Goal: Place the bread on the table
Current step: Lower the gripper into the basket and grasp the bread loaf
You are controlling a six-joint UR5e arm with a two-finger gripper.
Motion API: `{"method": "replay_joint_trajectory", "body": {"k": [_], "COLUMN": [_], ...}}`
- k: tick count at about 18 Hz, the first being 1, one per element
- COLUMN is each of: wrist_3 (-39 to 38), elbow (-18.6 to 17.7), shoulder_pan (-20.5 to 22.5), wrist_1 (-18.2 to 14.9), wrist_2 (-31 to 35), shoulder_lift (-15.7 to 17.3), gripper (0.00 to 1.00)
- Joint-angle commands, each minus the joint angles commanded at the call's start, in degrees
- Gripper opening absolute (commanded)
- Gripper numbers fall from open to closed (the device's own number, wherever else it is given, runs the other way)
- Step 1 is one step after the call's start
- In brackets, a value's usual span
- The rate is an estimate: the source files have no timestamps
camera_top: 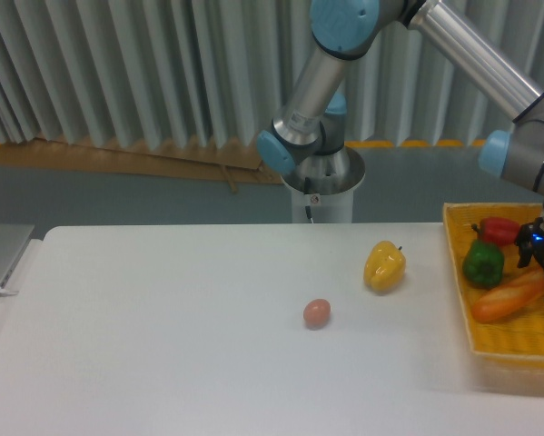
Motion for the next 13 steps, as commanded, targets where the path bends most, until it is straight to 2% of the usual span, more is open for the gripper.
{"method": "replay_joint_trajectory", "body": {"k": [1,7,9,13], "wrist_3": [0.00,2.20,2.03,1.32], "elbow": [0.00,0.62,0.44,0.88], "shoulder_pan": [0.00,-0.18,-0.35,-1.49], "wrist_1": [0.00,-0.18,-0.18,-0.26], "wrist_2": [-0.09,0.44,0.79,2.19], "shoulder_lift": [0.26,1.14,1.14,1.58], "gripper": [0.40,0.32,0.24,0.24]}}
